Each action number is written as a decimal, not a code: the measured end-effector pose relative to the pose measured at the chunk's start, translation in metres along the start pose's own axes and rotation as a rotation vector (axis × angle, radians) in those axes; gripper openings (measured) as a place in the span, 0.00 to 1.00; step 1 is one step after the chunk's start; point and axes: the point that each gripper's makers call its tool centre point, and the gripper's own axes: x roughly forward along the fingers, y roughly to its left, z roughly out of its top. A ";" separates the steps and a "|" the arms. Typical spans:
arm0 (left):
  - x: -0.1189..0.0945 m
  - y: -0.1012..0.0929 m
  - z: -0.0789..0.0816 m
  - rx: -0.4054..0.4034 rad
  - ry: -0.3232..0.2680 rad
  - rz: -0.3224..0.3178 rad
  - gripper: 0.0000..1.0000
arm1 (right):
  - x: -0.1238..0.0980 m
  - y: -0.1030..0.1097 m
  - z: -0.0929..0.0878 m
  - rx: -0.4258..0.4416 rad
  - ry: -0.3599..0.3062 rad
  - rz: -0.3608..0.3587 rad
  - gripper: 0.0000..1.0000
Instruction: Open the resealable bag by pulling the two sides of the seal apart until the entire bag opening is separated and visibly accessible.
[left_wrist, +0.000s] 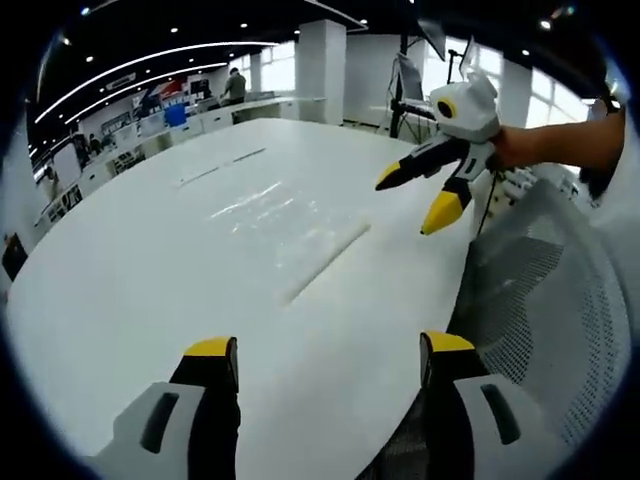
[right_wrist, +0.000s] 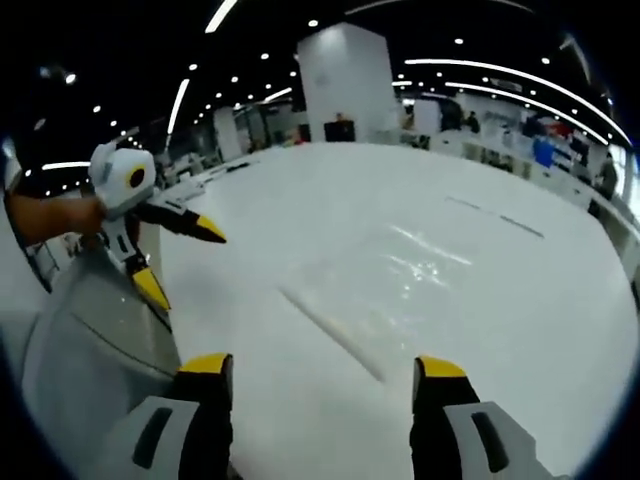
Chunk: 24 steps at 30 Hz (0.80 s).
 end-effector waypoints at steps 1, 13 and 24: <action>-0.001 -0.001 -0.001 -0.021 -0.001 0.001 0.76 | -0.002 0.002 0.000 0.002 -0.004 -0.002 0.73; -0.007 -0.007 -0.007 -0.073 -0.010 0.008 0.84 | -0.014 0.011 -0.006 0.027 -0.031 -0.016 0.79; -0.010 -0.009 -0.007 -0.121 -0.019 0.018 0.94 | -0.020 0.009 -0.010 0.065 -0.038 -0.039 0.87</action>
